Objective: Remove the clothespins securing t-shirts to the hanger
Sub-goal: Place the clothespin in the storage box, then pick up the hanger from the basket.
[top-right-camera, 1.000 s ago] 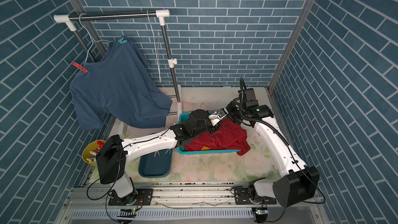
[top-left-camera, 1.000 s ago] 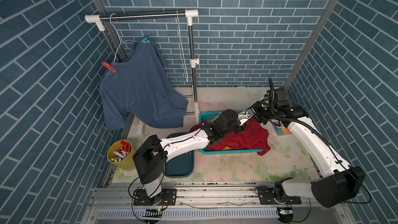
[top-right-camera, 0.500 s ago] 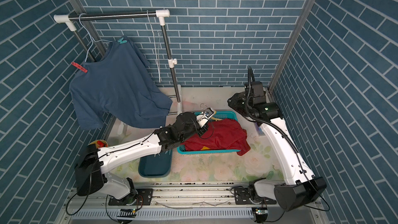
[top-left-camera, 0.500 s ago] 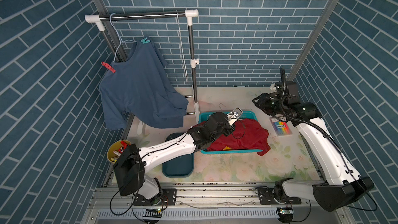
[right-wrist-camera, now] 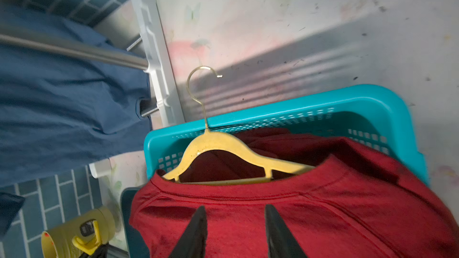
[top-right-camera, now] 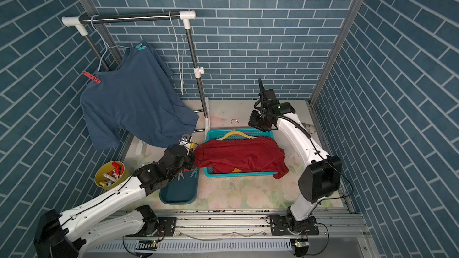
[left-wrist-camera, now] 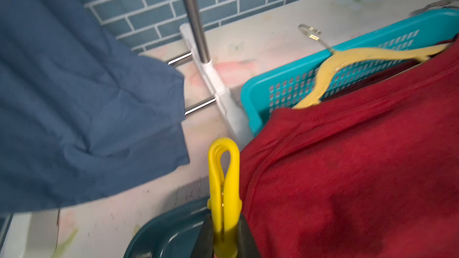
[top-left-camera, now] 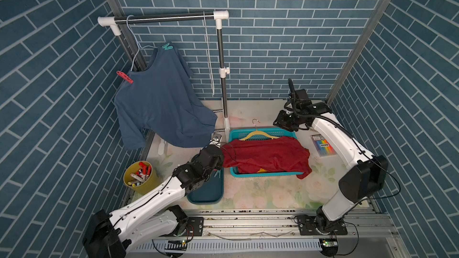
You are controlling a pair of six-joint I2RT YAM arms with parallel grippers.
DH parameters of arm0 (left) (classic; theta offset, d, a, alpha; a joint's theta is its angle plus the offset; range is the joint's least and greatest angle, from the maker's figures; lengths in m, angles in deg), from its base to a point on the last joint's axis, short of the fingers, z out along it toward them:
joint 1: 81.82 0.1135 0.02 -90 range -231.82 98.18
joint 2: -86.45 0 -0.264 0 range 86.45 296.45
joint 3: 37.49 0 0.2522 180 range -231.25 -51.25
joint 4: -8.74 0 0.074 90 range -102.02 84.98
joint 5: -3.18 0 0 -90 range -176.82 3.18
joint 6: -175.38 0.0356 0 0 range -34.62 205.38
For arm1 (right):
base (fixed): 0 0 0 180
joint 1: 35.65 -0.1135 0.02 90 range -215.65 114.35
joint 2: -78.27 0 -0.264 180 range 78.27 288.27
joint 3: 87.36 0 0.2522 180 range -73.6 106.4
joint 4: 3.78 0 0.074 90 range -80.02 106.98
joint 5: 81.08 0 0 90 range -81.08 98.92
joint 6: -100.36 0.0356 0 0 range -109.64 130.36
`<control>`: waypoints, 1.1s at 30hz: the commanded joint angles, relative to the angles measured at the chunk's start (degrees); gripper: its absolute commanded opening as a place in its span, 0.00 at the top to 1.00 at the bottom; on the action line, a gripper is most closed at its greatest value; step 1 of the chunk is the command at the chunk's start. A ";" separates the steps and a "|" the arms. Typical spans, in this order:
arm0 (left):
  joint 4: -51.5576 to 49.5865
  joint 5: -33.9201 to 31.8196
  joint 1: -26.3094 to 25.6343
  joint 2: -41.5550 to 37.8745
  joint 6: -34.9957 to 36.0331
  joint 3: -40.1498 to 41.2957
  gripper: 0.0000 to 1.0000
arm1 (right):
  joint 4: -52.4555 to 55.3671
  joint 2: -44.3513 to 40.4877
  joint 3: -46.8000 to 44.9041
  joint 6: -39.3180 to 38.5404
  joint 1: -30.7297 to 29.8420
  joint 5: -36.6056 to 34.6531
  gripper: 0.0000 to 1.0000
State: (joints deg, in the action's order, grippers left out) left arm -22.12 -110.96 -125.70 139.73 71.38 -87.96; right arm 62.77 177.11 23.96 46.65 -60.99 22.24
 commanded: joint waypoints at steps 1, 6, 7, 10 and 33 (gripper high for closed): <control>-4.82 -1.81 0.72 -4.57 -7.36 3.35 0.83 | 8.27 5.22 7.52 -6.99 -2.58 1.68 0.61; -8.67 -4.43 0.84 -9.52 -8.68 5.51 0.66 | 13.57 12.93 16.24 -10.62 -5.18 0.42 0.61; -9.35 -4.99 0.87 -10.33 -8.61 5.58 0.57 | 14.84 14.57 18.19 -11.24 -5.54 0.05 0.61; -10.26 -6.26 0.98 -12.63 -8.46 5.23 0.42 | 18.74 19.33 24.34 -12.66 -6.16 -1.64 0.61; -5.40 24.88 3.07 24.54 9.93 -22.72 0.41 | 7.23 12.50 9.65 -40.80 -6.38 -13.04 0.52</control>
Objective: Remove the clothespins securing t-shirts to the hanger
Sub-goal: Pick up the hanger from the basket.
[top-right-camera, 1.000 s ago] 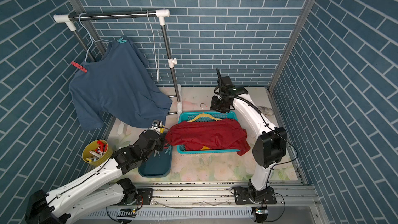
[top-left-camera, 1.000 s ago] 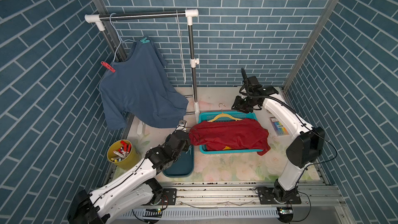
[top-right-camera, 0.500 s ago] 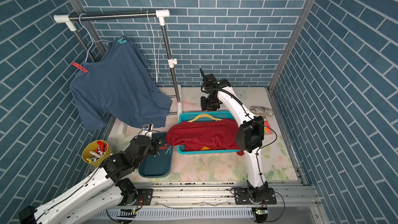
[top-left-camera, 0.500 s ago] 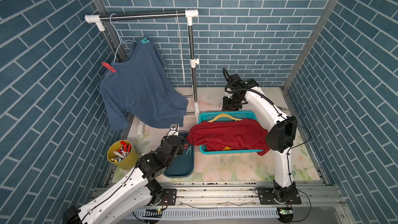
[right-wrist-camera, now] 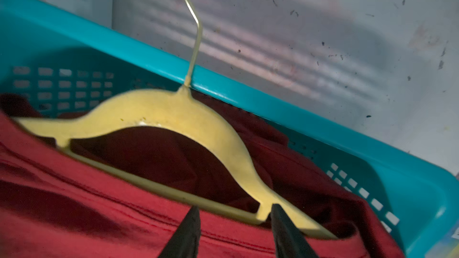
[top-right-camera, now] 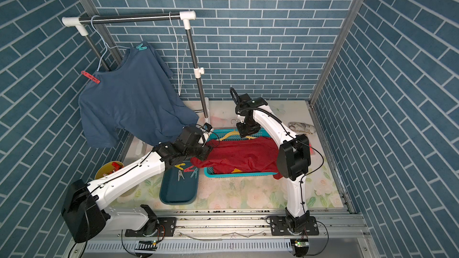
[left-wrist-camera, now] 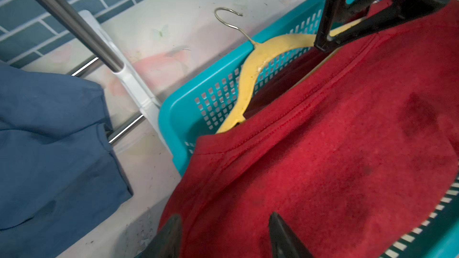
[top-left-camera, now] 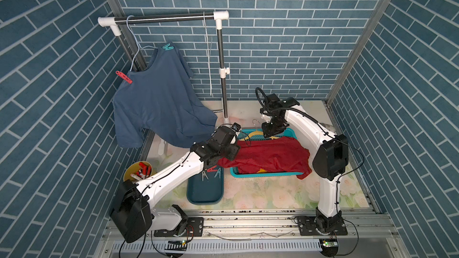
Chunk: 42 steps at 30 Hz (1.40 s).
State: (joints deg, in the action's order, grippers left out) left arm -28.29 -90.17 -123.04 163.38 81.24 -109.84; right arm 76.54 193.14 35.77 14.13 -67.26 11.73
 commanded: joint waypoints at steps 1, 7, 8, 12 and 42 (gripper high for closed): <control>0.69 4.40 0.43 1.19 -0.20 -0.75 0.41 | -8.12 -3.91 -3.37 -9.36 -0.07 -2.41 0.52; -0.79 4.68 0.43 0.00 -1.33 1.64 0.41 | -13.15 -3.49 -7.21 -14.28 -0.16 -1.75 0.52; -0.81 4.70 0.43 -0.61 -1.57 2.19 0.41 | -12.92 -2.81 -7.14 -14.74 -0.07 -2.15 0.52; -0.25 4.50 0.43 -2.88 -2.26 4.07 0.41 | -12.56 -0.70 -6.42 -15.75 -0.11 -3.03 0.53; -4.45 5.93 0.43 -3.81 -0.14 -1.52 0.41 | -14.29 -5.76 -7.76 -25.45 -4.48 -28.67 0.93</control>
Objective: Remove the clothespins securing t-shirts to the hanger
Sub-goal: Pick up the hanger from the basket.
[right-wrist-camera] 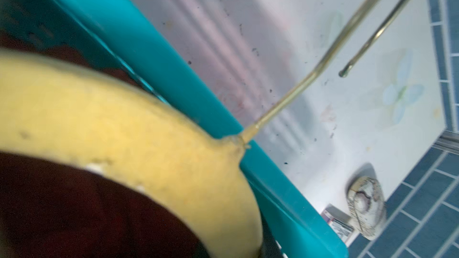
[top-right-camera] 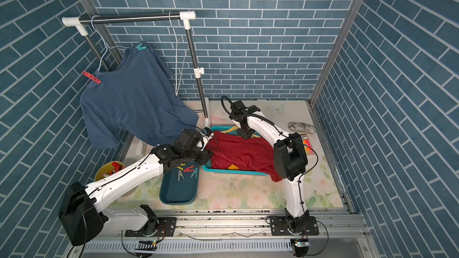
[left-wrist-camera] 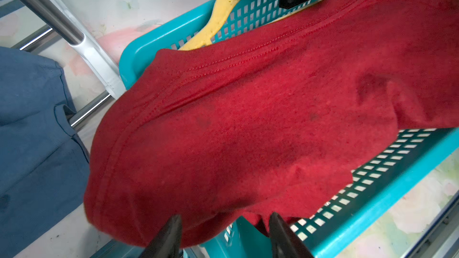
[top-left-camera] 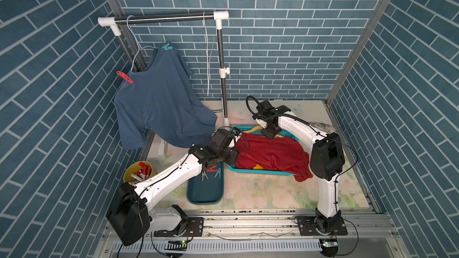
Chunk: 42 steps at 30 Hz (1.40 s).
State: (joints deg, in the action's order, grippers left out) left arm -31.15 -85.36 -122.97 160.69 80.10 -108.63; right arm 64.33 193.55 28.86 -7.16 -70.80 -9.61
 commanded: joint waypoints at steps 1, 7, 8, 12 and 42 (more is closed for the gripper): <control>-2.07 1.35 0.37 -1.35 1.29 -3.49 0.41 | -2.91 -7.55 -1.39 -5.01 -1.28 -8.18 0.94; -5.61 2.64 0.38 -2.39 3.82 -9.20 0.41 | -5.34 -14.24 -2.35 -8.74 -3.18 -10.69 0.96; -6.73 2.76 0.37 -2.59 4.85 -10.62 0.41 | -5.60 -15.39 -2.35 -9.24 -3.55 -10.76 0.96; -13.28 2.14 0.75 -2.80 11.53 -17.75 0.39 | -6.82 -19.87 -3.22 -12.56 -4.39 -9.44 0.97; -26.55 34.14 7.13 7.70 16.16 -38.11 0.30 | -24.85 -43.25 -15.62 -28.20 -9.36 -2.65 1.00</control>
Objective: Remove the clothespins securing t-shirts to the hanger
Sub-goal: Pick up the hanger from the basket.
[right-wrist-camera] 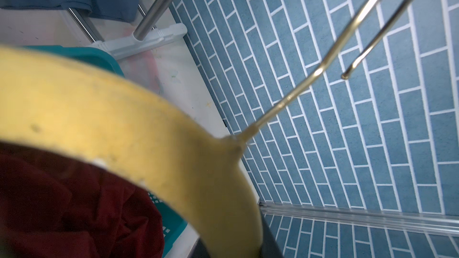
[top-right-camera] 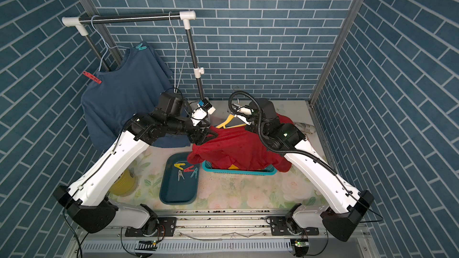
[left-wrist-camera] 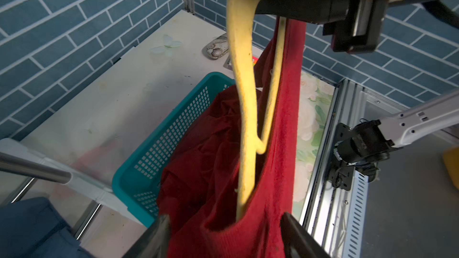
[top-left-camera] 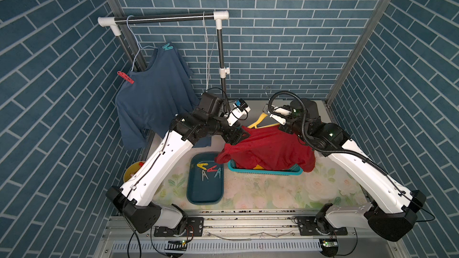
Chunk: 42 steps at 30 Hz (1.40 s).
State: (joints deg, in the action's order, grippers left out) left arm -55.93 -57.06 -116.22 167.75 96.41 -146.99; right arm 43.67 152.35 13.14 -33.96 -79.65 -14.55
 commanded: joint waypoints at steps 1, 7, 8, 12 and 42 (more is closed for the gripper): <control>-2.05 7.38 0.38 1.00 -0.05 0.11 0.33 | -4.49 -2.10 0.34 -1.39 -0.47 2.51 1.00; -3.79 11.54 0.78 0.85 1.86 -0.23 0.70 | -5.35 -1.11 2.06 -1.10 -0.46 1.17 1.00; -3.85 11.64 0.93 0.34 2.30 -0.07 0.78 | -5.10 -0.82 2.67 -0.89 -0.47 1.06 1.00; -3.68 11.52 1.59 -2.00 5.03 0.01 1.00 | -2.68 -0.66 5.28 1.40 -0.47 2.91 0.77; -13.25 12.57 3.89 -4.78 22.59 -8.24 1.00 | 40.05 11.05 40.83 18.65 10.78 60.43 0.36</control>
State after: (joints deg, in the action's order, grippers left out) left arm -70.75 -49.67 -112.74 163.45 117.59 -155.41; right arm 81.59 163.08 54.15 -17.04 -69.23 38.02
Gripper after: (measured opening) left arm 0.090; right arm 0.643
